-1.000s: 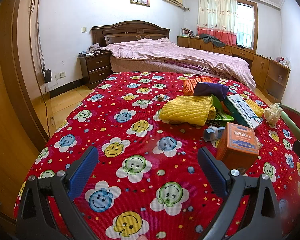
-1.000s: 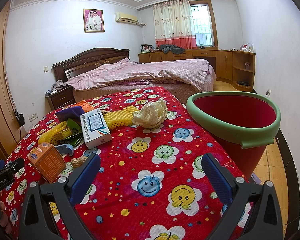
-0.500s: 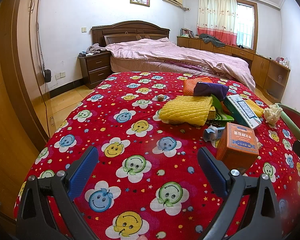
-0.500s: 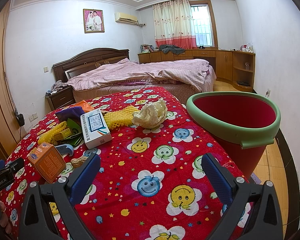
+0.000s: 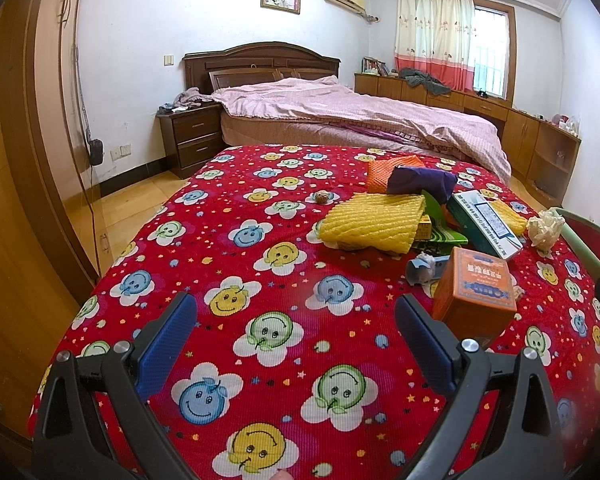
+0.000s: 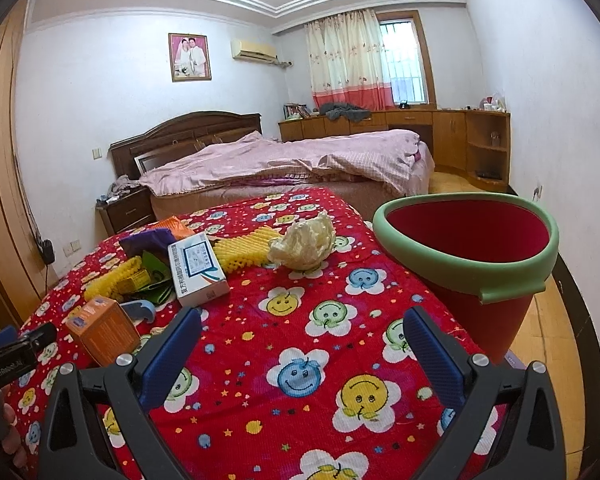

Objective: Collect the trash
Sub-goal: 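Grasp the orange-printed box with the left tool while the right tool moves toward the cream bag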

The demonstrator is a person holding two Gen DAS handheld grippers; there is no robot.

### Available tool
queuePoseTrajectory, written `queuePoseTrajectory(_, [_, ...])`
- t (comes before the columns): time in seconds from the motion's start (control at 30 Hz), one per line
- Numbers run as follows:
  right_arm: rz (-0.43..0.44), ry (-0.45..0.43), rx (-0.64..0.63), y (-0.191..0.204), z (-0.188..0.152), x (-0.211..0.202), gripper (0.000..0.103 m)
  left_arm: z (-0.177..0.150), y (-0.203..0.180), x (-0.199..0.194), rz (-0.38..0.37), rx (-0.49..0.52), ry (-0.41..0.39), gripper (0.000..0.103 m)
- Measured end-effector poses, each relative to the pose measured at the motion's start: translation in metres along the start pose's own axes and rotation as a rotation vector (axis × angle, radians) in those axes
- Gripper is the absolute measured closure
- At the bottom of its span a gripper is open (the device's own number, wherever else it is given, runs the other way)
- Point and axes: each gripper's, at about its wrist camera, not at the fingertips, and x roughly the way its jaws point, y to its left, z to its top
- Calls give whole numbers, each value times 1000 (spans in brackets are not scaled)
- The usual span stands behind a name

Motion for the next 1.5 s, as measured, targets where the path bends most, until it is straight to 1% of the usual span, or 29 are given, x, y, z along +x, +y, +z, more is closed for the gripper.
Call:
queuePoseTrajectory(0.17, [9,41,55,-6,3,-11,0,7,-5,-8,-101,-27,35,4])
queuePoseTrajectory(0.3, [-12,23,48,-6,9,-22,0,12,-17,-13,-181,-7,54,4])
queuePoseTrajectory(0.43, [-22,19,51,-6,16,-30,0,17,-30,-13,-241,11,69,4])
queuePoseTrajectory(0.53, [-32,29,49,-7,18,-32,0,19,-41,-12,-273,44,81,5])
queuePoseTrajectory(0.63, [-43,31,54,-10,20,-35,0,19,-52,-6,-296,75,104,11])
queuePoseTrajectory(0.7, [-46,32,59,-11,21,-37,0,18,-58,-1,-317,95,129,17])
queuePoseTrajectory(0.87, [-50,37,62,-13,23,-37,0,14,-72,7,-338,141,156,31])
queuePoseTrajectory(0.93, [-51,42,61,-14,23,-37,0,12,-74,12,-353,141,185,40])
queuePoseTrajectory(0.97, [-51,45,61,-14,23,-38,0,11,-74,15,-365,140,202,50])
queuePoseTrajectory(1.0, [-50,45,63,-14,24,-38,0,11,-75,17,-377,140,215,54])
queuePoseTrajectory(1.17, [-53,46,64,-15,30,-40,0,15,-72,11,-399,133,188,55])
queuePoseTrajectory(1.33, [-50,64,57,-14,36,-34,0,36,-66,6,-403,120,168,55])
queuePoseTrajectory(1.5, [-51,88,50,-12,49,-20,0,62,-63,7,-376,133,125,55])
